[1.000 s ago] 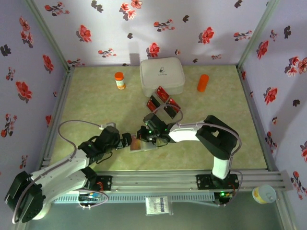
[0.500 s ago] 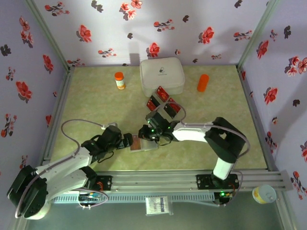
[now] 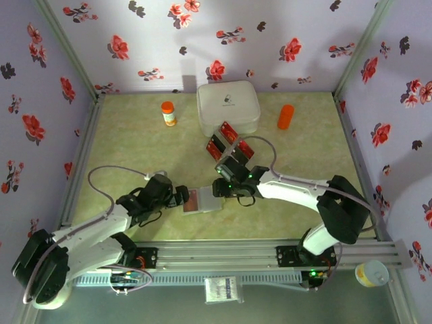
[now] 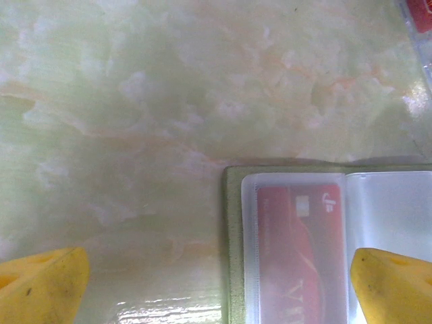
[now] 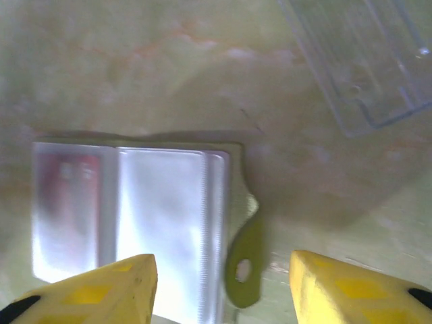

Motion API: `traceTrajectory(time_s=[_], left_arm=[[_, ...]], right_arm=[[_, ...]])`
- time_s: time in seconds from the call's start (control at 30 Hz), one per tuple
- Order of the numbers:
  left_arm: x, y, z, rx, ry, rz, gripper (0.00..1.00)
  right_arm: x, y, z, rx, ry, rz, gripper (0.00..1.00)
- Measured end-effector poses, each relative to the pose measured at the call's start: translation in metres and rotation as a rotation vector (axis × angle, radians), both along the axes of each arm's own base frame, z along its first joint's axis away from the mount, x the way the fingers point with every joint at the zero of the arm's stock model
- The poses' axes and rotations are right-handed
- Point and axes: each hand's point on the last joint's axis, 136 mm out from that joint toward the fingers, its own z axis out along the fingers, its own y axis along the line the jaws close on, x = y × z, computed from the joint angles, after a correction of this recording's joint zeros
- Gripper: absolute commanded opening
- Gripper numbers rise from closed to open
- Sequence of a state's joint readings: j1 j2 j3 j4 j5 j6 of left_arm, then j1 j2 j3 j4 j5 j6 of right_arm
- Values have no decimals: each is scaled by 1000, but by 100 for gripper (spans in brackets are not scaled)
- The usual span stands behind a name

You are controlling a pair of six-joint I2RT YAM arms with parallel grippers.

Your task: Put the credit cards into the card holder

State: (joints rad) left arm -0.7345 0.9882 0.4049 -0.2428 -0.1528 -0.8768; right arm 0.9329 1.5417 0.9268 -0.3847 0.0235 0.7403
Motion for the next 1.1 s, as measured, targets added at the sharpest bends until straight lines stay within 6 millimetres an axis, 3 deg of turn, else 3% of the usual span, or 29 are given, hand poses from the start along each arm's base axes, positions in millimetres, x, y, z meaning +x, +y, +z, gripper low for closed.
traceTrajectory(time_s=[0.23,0.47,0.5,0.73,1.03,1.07,1.1], left_arm=[[0,0,-1,3,4,-1,100],[0,-1,-3,7,8,-2,100],[1,-1,-4,7,9,-2,100],[1,-4,-7,5,16,-8,100],[3,-7,-8,2,15,-19,100],[2,-8,-9,3,17,-22,100],[2,-8,-9,4,18,-25,100]], right_arm=[[-1,-9,-28,-94,30,12,44],[5,-14,-35,-112,32,-16,1],[6,-14,-35,-110,31,-26,0],[14,-24,-34,-93,16,-103,0],[1,-66,-38,-86,4,-228,0],[0,-69,-37,-83,1,-238,3],[0,-71,-36,-80,-3,-244,12]])
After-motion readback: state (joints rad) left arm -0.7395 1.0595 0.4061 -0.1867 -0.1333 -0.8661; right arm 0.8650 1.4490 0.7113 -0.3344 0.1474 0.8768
